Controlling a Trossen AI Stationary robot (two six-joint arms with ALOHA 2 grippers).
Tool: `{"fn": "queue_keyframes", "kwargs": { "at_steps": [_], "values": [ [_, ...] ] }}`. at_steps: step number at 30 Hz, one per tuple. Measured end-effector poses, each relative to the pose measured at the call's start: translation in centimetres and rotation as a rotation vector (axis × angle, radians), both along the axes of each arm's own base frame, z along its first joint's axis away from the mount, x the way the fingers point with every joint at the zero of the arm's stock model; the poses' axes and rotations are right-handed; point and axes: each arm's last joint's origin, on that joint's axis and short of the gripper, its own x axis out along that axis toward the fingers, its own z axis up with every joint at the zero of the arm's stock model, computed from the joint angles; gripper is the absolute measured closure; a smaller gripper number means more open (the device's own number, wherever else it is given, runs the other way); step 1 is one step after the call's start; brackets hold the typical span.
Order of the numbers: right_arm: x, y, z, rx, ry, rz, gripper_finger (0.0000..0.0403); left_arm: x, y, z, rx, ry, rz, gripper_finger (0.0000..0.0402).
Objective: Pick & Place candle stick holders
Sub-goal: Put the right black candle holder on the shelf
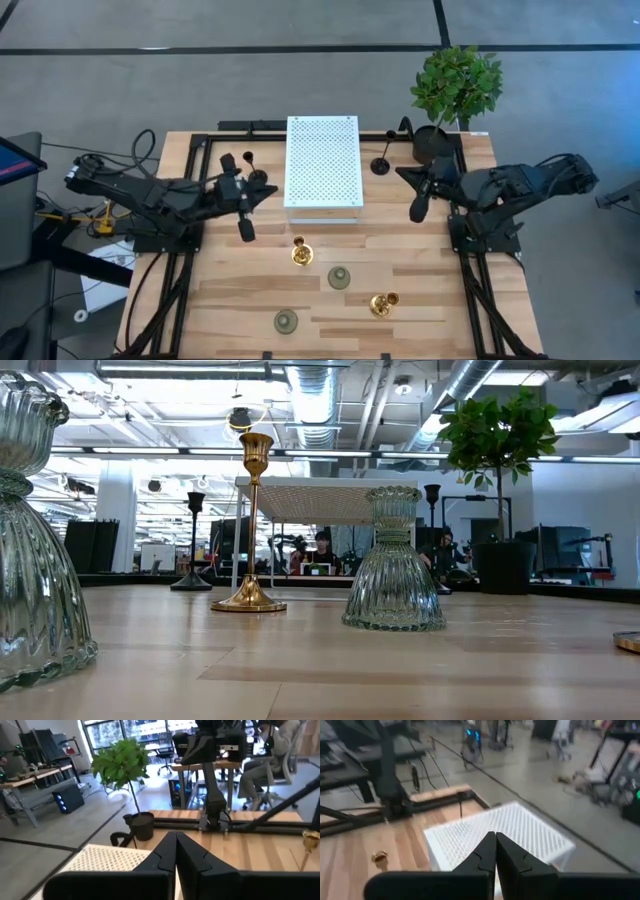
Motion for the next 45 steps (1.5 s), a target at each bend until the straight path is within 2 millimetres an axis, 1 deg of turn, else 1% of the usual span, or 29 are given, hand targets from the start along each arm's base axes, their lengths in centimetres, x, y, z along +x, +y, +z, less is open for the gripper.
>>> {"fn": "queue_keyframes", "kwargs": {
  "at_steps": [2,5,9,12,16,21,26,30,33,36,39,45],
  "values": [
    [-0.1,-0.2,-0.9,0.029,0.055,-0.029,0.0403,-0.2,0.0,-0.1,0.007,0.015,-0.032,0.0397],
    [0.1,-0.4,-2.3,0.088,0.09,-0.082,0.0403,-0.2,-0.1,-0.3,0.013,0.029,-0.06,0.0397],
    [0.5,-0.3,-5.3,0.134,0.141,-0.133,0.0403,0.1,-0.2,-0.5,0.018,0.045,-0.071,0.0397],
    [0.5,-0.3,-8.1,0.154,0.187,-0.17,0.0403,0.3,-0.3,-0.6,0.02,0.053,-0.07,0.0398],
    [0.0,-0.5,-11.5,0.193,0.219,-0.226,0.0403,0.2,-0.2,-0.6,0.005,0.047,-0.067,0.0398],
    [-0.9,-0.9,-14.4,0.139,0.222,-0.254,0.0403,0.2,-0.2,-0.6,-0.017,0.04,-0.065,0.0398],
    [-1.2,-1.4,-16.7,0.137,0.159,-0.25,0.0403,0.2,-0.3,-0.6,-0.015,0.047,-0.065,0.0396],
    [-1.2,-2.1,-17.9,0.136,0.058,-0.228,0.0403,0.2,-0.3,-0.6,-0.015,0.047,-0.065,0.0398],
    [-1.3,-2.8,-18.1,0.107,0.014,-0.174,0.0403,0.2,-0.3,-0.6,-0.015,0.047,-0.064,0.0396],
    [-1.3,-4.1,-18.2,0.108,-0.026,-0.151,0.0403,0.2,-0.2,-0.6,-0.015,0.047,-0.063,0.0395],
    [-1.4,-5.5,-18.2,0.128,-0.038,-0.19,0.0403,0.1,-0.1,-0.6,0.004,0.051,-0.007,0.0397],
    [-0.8,-7.8,-18.2,0.15,-0.055,-0.181,0.0403,-1.3,0.6,-0.1,0.085,0.046,0.03,0.0396]
  ]
}}
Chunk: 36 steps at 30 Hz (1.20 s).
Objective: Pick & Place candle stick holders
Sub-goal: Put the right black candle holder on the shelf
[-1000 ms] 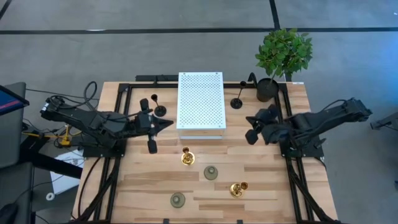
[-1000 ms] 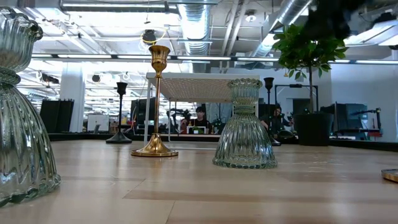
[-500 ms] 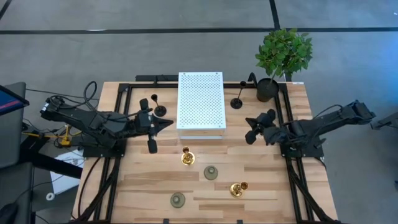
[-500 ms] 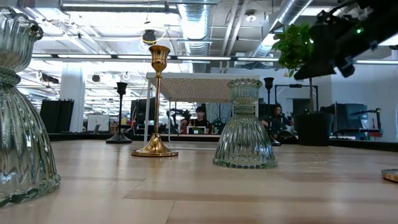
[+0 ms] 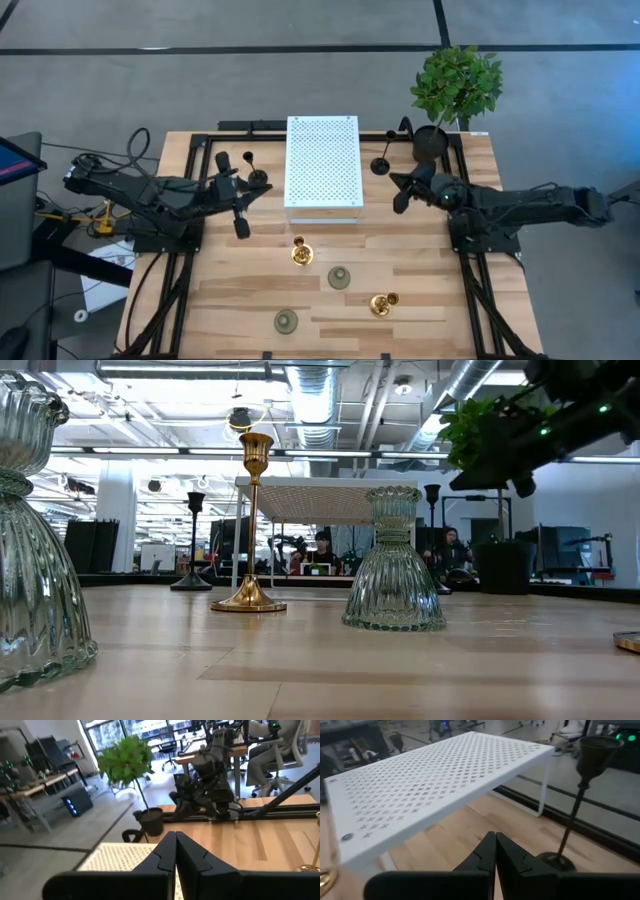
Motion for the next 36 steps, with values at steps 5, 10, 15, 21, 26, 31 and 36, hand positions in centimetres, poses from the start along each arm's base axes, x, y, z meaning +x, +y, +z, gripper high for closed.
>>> {"fn": "queue_keyframes", "kwargs": {
  "at_steps": [5,10,15,21,26,31,36],
  "values": [
    [0.7,-1.7,-0.5,-0.001,-0.008,-0.08,0.0403,-2.5,1.1,0.9,0.013,-0.057,0.048,0.0397],
    [1.7,-2.9,-1.7,0.008,0.022,-0.126,0.0402,-4.8,2.0,1.3,-0.003,-0.106,0.05,0.0396],
    [2.8,-3.5,-2.9,0.038,0.077,-0.119,0.0367,-5.9,2.4,1.2,-0.003,-0.106,0.05,0.0397],
    [3.8,-4.3,-3.2,-0.027,0.158,-0.244,0.0282,-5.8,2.4,1.2,-0.001,-0.101,0.049,0.0396],
    [4.0,-4.8,-2.6,-0.132,0.224,-0.344,0.0215,-5.3,2.2,1.1,0.005,-0.088,0.048,0.0397],
    [4.0,-5.7,-1.9,-0.153,0.229,-0.383,0.0171,-4.9,2.0,1.0,0.01,-0.073,0.048,0.0395],
    [3.6,-7.1,-1.6,-0.128,0.202,-0.388,0.0159,-4.7,1.9,0.9,0.012,-0.066,0.048,0.0395]
  ]
}}
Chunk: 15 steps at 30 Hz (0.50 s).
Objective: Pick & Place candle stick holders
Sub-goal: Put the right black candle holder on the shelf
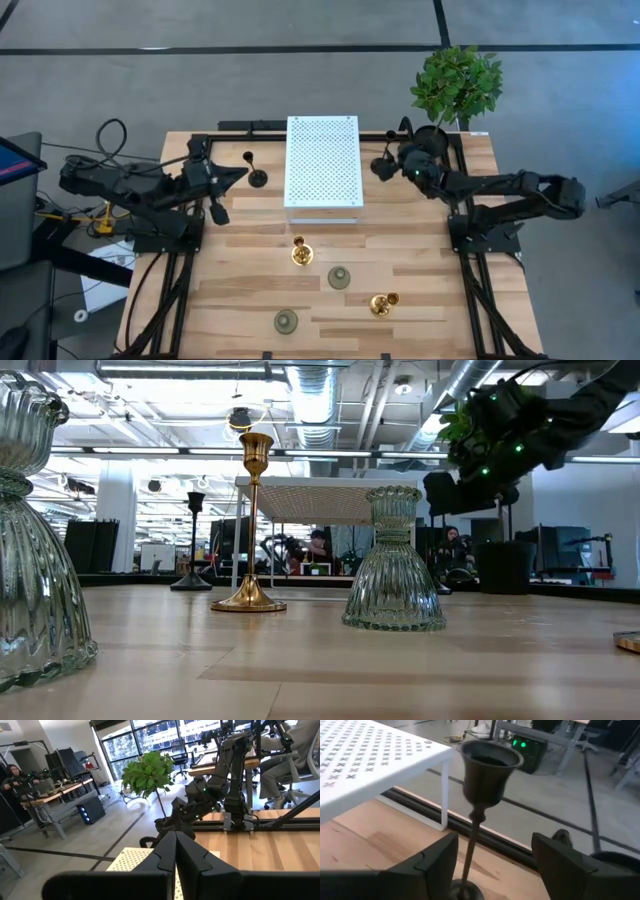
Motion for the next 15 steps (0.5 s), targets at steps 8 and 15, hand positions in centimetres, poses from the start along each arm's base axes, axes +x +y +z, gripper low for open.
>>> {"fn": "queue_keyframes", "kwargs": {
  "at_steps": [8,15],
  "values": [
    [-0.2,-1.4,0.7,0.011,-0.109,0.078,0.0182,-0.1,0.1,0.0,-0.006,-0.002,0.032,0.0394],
    [-0.4,-1.9,0.8,0.06,-0.178,0.131,0.023,-0.1,0.1,0.0,-0.006,-0.001,0.038,0.0394]
  ]
}}
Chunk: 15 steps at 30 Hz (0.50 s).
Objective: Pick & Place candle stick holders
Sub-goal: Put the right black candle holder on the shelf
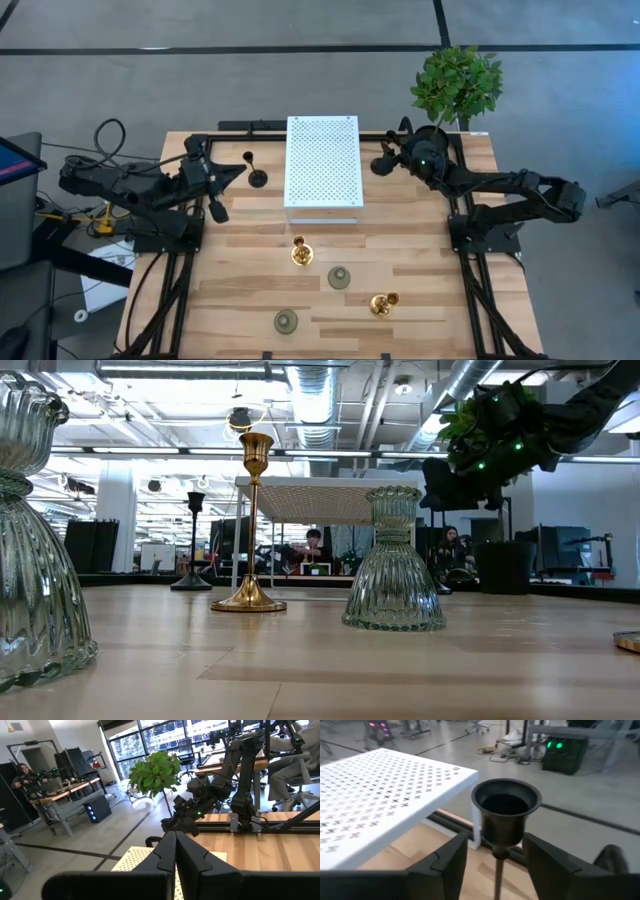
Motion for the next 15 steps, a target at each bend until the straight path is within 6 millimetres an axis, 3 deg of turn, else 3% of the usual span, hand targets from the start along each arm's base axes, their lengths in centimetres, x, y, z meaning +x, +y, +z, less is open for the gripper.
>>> {"fn": "queue_keyframes", "kwargs": {
  "at_steps": [12,15],
  "values": [
    [-0.03,-0.14,0.03,0.012,-0.015,0.036,0.0371,0.01,-0.01,0.0,0.0,0.0,0.0,0.0394],
    [-0.03,-0.14,0.04,0.011,-0.015,0.036,0.0388,0.0,0.0,0.0,0.0,0.0,0.0,0.0394]
  ]
}}
